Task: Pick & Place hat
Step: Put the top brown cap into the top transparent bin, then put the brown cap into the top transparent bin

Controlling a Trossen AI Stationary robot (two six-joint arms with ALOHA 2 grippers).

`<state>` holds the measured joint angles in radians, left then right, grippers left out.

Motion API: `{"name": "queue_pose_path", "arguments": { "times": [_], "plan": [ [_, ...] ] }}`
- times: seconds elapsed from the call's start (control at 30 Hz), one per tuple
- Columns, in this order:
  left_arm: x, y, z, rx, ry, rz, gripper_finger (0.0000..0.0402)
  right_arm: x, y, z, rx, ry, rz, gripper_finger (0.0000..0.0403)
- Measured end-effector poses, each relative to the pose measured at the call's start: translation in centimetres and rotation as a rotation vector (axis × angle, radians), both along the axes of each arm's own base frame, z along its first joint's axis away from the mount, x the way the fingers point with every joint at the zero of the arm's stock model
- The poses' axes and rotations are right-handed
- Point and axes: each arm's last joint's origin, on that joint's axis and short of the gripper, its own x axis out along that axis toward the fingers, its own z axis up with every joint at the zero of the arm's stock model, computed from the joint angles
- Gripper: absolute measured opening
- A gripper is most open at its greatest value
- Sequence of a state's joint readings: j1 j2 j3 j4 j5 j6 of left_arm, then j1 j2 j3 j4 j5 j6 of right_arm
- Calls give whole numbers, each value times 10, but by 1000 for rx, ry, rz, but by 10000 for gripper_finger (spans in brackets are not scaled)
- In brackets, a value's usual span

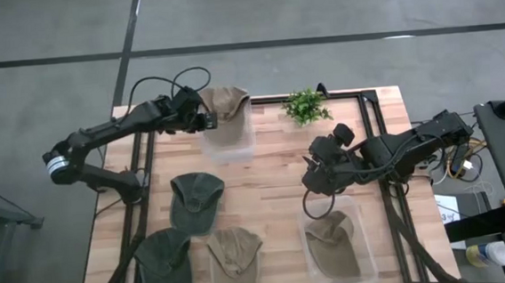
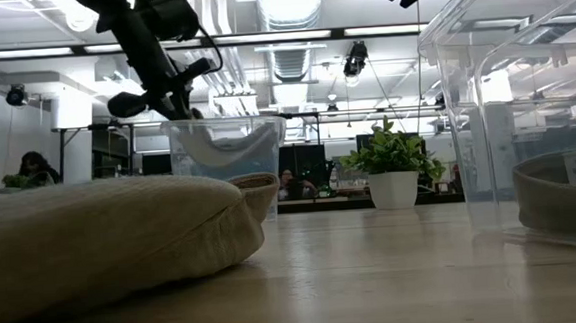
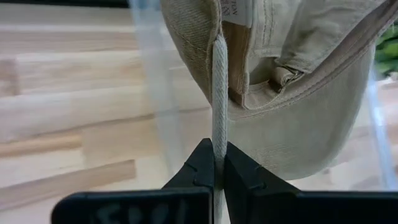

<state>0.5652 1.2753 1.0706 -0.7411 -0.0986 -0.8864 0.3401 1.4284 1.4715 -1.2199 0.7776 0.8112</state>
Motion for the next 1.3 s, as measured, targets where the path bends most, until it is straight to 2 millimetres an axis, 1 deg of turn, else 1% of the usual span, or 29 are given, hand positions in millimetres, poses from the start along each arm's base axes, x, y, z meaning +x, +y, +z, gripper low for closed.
{"name": "queue_pose_path", "arguments": {
  "times": [0.17,0.27,0.43,0.6,0.7,0.9,1.0,1.13,1.3],
  "plan": [
    [0,0,4,2,11,-6,19,0,0,0,0,-1,0,224],
    [-1,-1,3,4,22,-25,37,0,0,0,1,-1,0,224],
    [0,-2,1,-15,26,-87,88,0,0,0,2,-4,0,224],
    [0,-4,1,-36,11,-90,147,0,0,0,2,-5,0,224],
    [-1,-5,4,-44,0,-114,167,0,0,0,4,-5,0,224],
    [-4,-21,22,-2,-63,-235,174,1,1,0,51,8,20,224],
    [-7,-30,34,32,-102,-277,174,1,1,0,52,9,21,224],
    [-13,-47,54,79,-172,-347,174,1,1,2,55,1,21,224],
    [-17,-68,67,108,-229,-426,174,2,2,8,67,-27,23,224]
  ]
}}
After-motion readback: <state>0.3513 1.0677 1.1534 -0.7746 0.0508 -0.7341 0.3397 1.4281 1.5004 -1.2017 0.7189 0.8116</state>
